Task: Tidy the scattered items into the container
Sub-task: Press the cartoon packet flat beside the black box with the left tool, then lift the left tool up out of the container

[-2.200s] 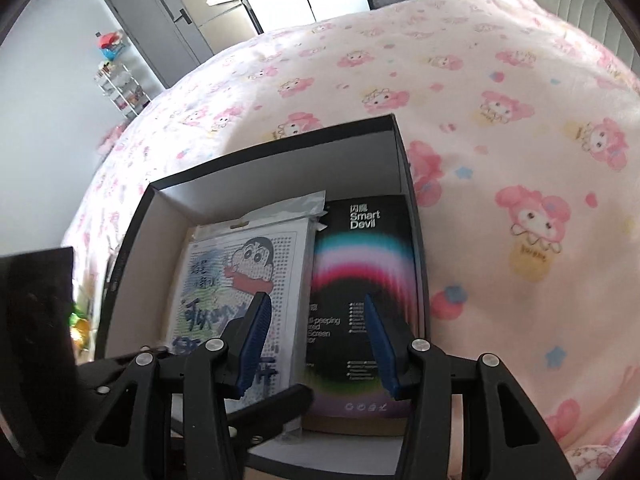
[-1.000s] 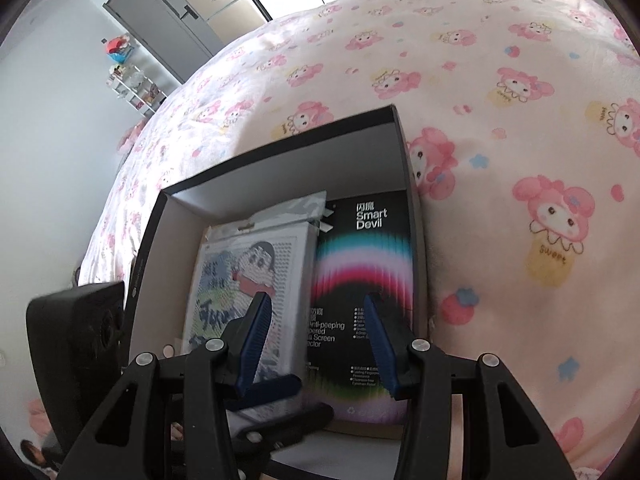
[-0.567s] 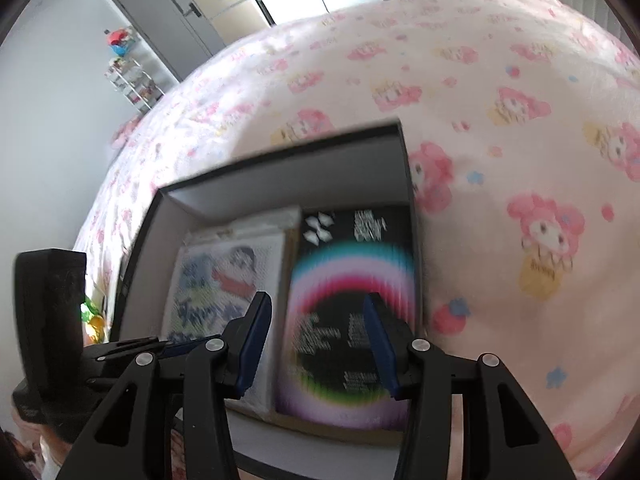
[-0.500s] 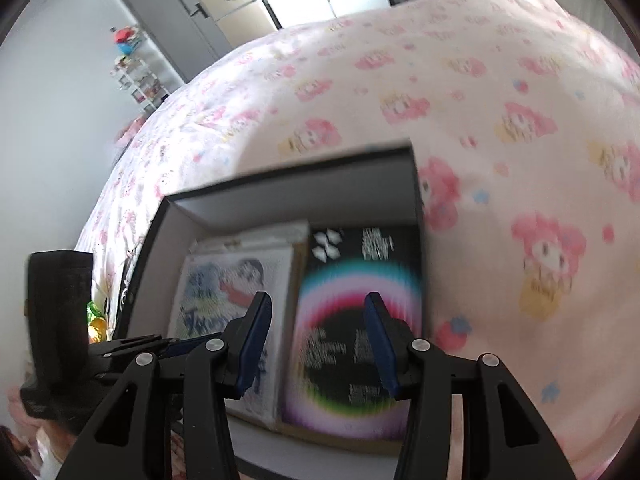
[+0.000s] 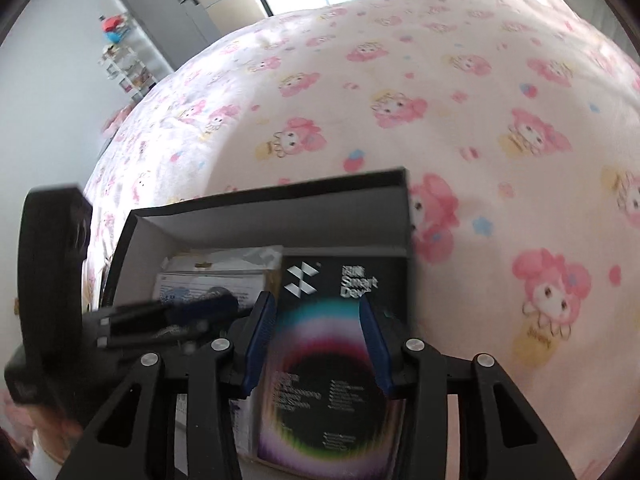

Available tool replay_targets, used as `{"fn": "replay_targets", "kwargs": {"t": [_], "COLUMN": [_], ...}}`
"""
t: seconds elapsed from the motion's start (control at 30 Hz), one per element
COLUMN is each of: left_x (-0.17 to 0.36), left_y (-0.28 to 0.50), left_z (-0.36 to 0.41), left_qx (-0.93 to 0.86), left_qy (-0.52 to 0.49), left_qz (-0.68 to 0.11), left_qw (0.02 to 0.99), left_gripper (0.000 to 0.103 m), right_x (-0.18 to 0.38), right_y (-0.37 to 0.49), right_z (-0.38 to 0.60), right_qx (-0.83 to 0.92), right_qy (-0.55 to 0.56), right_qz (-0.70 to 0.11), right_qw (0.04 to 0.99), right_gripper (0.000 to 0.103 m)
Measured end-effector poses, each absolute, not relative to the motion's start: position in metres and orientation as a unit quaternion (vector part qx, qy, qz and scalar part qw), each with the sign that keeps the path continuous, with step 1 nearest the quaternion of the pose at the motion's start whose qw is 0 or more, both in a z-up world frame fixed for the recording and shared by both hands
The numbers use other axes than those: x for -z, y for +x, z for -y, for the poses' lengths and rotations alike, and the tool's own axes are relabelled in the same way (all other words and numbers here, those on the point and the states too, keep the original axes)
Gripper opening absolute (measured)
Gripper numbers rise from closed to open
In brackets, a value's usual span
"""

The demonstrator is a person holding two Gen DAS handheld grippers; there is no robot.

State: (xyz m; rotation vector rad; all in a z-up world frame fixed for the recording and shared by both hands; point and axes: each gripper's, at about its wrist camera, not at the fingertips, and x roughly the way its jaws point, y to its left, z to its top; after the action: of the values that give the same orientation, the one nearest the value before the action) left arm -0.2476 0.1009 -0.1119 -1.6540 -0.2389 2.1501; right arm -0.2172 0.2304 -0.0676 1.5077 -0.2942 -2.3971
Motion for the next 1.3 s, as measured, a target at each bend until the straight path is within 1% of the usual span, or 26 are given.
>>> {"fn": "replay_targets", "kwargs": {"t": [0.1,0.37,0.43,0.5,0.53,0.67,0.73,0.8,0.87,0.97,1.03,1.17,1.3], "left_x": [0.121,0.127,0.136,0.143,0.143,0.145,0.132,0.113,0.105,0.117,0.125,0.136,0.150], "left_y": [-0.260,-0.290,-0.298,-0.302,-0.302,-0.291,-0.280,-0.265,-0.258,-0.268,-0.275,-0.288,-0.289], "left_z": [-0.108,-0.131,-0.141,-0.144,-0.144,-0.137,-0.125,-0.113,-0.095,-0.070,-0.059,-0.061,-0.075], "left_qx": [-0.772,-0.783,-0.774,-0.768,-0.767,-0.752,-0.769,-0.808,-0.824,-0.817,-0.815,-0.806,-0.780], "left_qy": [-0.596,-0.587,-0.599,-0.607,-0.609,-0.617,-0.591,-0.545,-0.534,-0.561,-0.570,-0.583,-0.615], "left_qz": [0.091,0.082,0.077,0.076,0.073,0.079,0.082,0.056,0.048,0.047,0.045,0.035,0.035], "left_qw": [0.201,0.188,0.191,0.189,0.189,0.217,0.228,0.216,0.184,0.121,0.099,0.095,0.111], "left_gripper": [0.036,0.031,0.024,0.014,0.013,0.012,0.013,0.013,0.014,0.014,0.014,0.019,0.018], "right_x": [0.069,0.073,0.073,0.074,0.074,0.075,0.077,0.077,0.078,0.077,0.077,0.076,0.077], "right_y": [-0.220,-0.222,-0.220,-0.220,-0.219,-0.219,-0.219,-0.218,-0.217,-0.219,-0.219,-0.216,-0.212], "right_z": [-0.234,-0.231,-0.231,-0.227,-0.225,-0.219,-0.218,-0.215,-0.213,-0.214,-0.214,-0.211,-0.204], "right_qx": [0.827,0.826,0.827,0.828,0.830,0.831,0.826,0.826,0.828,0.827,0.827,0.831,0.831], "right_qy": [0.527,0.529,0.530,0.532,0.531,0.533,0.539,0.539,0.538,0.538,0.539,0.535,0.535], "right_qz": [0.124,0.117,0.114,0.100,0.090,0.072,0.076,0.070,0.064,0.065,0.064,0.052,0.040], "right_qw": [0.152,0.152,0.149,0.145,0.142,0.140,0.149,0.147,0.146,0.147,0.146,0.144,0.147], "right_gripper": [0.038,0.038,0.038,0.038,0.038,0.038,0.038,0.038,0.038,0.038,0.038,0.038,0.038]}}
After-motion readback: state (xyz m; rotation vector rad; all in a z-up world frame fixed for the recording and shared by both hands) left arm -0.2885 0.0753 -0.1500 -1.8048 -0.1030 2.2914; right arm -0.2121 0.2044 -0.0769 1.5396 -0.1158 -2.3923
